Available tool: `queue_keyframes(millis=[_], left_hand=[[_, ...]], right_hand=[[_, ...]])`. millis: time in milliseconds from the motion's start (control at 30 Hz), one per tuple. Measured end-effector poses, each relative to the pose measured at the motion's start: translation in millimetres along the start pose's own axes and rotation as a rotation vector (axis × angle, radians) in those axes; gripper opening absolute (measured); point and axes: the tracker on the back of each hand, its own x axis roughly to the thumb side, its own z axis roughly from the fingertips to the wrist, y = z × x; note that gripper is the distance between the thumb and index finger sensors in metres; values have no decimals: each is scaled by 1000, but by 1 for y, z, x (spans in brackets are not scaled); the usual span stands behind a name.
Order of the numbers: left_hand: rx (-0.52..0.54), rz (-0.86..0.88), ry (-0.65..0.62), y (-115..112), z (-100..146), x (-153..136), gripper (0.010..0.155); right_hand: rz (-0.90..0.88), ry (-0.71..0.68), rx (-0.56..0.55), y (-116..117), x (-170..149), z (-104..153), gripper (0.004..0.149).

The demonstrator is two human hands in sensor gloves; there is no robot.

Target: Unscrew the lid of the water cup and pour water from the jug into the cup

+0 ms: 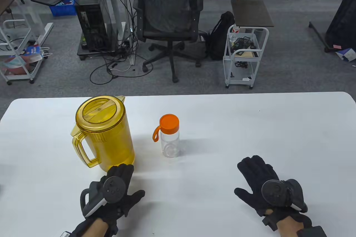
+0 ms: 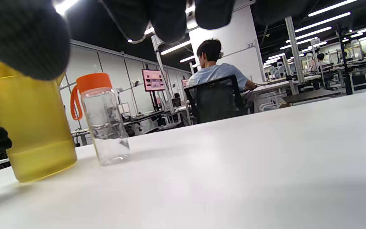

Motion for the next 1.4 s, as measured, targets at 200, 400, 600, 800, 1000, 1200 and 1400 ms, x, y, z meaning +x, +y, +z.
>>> queue_keyframes(millis=[200, 400, 600, 800, 1000, 1200, 1400], left_hand=[[12, -7, 8, 2, 0, 0, 97], [7, -16, 18, 2, 0, 0, 97], [-4, -6, 25, 1, 0, 2, 96], [-28, 174, 1, -3, -6, 19, 96], [-147, 389, 13, -17, -24, 53, 96], [-90, 520, 109, -31, -60, 75, 99], [-42, 627, 219, -44, -96, 81, 105]], right_hand=[[7, -3, -4, 0, 1, 1, 84], [23, 0, -18, -1, 0, 2, 84], [29, 7, -23, -2, 0, 3, 84], [19, 10, -30, -3, -2, 4, 84], [0, 8, -34, -5, -6, 4, 84], [-35, 15, -36, -6, -9, 4, 84], [-69, 27, -55, -10, -14, 7, 84]])
